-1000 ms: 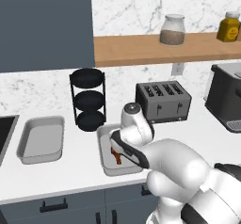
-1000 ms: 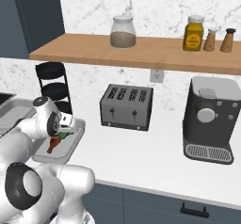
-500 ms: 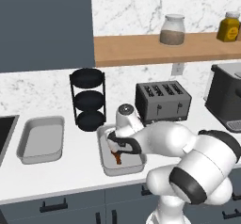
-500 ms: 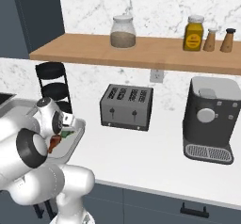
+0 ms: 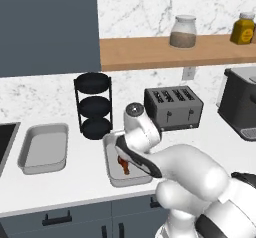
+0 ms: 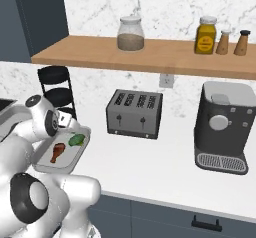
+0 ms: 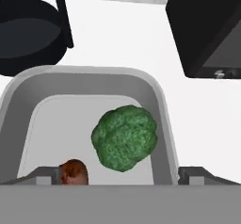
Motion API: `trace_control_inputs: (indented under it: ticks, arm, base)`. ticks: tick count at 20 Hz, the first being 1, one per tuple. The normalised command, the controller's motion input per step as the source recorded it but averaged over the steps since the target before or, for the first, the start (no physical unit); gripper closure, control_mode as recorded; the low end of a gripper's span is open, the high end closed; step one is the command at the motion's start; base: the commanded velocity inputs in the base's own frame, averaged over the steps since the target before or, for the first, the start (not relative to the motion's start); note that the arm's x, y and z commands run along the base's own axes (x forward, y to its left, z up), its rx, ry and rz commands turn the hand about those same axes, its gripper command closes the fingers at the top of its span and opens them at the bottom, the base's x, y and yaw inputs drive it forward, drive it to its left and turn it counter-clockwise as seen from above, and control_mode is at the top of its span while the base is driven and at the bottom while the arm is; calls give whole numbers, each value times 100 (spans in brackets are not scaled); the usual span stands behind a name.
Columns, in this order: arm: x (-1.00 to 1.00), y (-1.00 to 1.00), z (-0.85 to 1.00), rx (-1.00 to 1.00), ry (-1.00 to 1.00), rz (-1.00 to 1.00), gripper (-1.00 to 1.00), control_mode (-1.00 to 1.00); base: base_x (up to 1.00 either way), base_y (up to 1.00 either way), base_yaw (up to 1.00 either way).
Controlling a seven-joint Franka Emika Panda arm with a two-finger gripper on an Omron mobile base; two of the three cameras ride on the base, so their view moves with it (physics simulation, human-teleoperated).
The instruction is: Place one broccoli and one chicken drumstick in each tupperware on the nearby counter, to pack two identical lunches.
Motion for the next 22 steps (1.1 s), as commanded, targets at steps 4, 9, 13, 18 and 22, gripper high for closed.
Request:
trace_control_inputs:
  ticks: [4, 9, 13, 18, 22]
  arm:
    - [-83, -41, 28, 10, -14, -2, -100, -100]
    - [-84, -49, 0, 11, -7, 0, -100, -100]
    - [-62, -15, 6, 2, -3, 0, -100, -100]
    - [-50, -1, 21, 0, -8, 1, -100, -100]
    - [-25, -14, 39, 0, -11, 5, -100, -100]
  base:
    - [0, 0, 0]
    - [0, 0, 0]
    - [0, 0, 0]
    - [0, 0, 0]
    - [0, 0, 0]
